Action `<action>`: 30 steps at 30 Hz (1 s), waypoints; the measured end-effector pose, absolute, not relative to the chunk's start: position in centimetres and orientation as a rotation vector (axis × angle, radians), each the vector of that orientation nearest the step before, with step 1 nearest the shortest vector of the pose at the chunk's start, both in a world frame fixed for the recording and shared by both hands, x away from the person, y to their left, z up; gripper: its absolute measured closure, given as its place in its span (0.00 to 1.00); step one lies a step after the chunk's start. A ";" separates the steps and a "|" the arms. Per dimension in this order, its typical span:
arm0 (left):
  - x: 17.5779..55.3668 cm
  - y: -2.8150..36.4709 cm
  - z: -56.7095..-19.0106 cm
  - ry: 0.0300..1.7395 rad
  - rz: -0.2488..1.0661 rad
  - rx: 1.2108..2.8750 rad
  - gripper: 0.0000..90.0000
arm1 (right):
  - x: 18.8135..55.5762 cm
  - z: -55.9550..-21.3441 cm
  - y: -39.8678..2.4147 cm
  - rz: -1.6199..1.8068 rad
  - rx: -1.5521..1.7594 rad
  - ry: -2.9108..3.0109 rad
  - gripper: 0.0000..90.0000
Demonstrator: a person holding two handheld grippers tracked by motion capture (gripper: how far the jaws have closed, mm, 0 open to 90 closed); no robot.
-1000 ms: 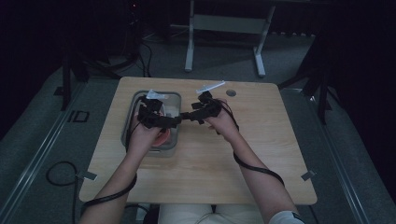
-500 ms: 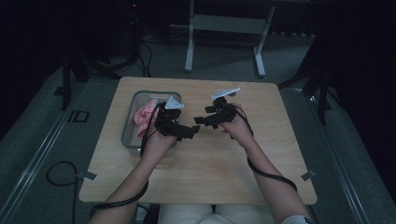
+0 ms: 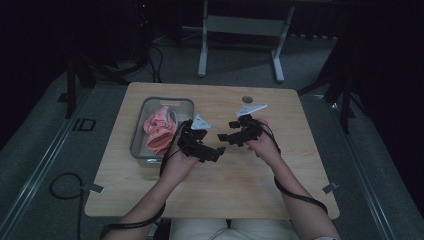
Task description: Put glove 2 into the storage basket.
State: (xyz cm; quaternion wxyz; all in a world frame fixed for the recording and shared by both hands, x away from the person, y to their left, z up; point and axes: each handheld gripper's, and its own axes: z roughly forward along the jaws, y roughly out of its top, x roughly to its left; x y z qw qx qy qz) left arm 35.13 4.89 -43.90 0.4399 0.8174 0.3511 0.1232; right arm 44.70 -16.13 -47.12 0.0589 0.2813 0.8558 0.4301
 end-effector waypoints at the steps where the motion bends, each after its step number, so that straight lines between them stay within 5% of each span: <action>1: 35.1 4.7 -44.1 0.862 0.291 2.033 0.01 | 44.7 -47.2 -16.3 1.303 0.849 2.589 0.22; 30: 32.3 1.0 -50.0 0.681 0.211 2.171 0.01 | 41.4 -52.0 -20.7 1.261 0.918 2.574 0.21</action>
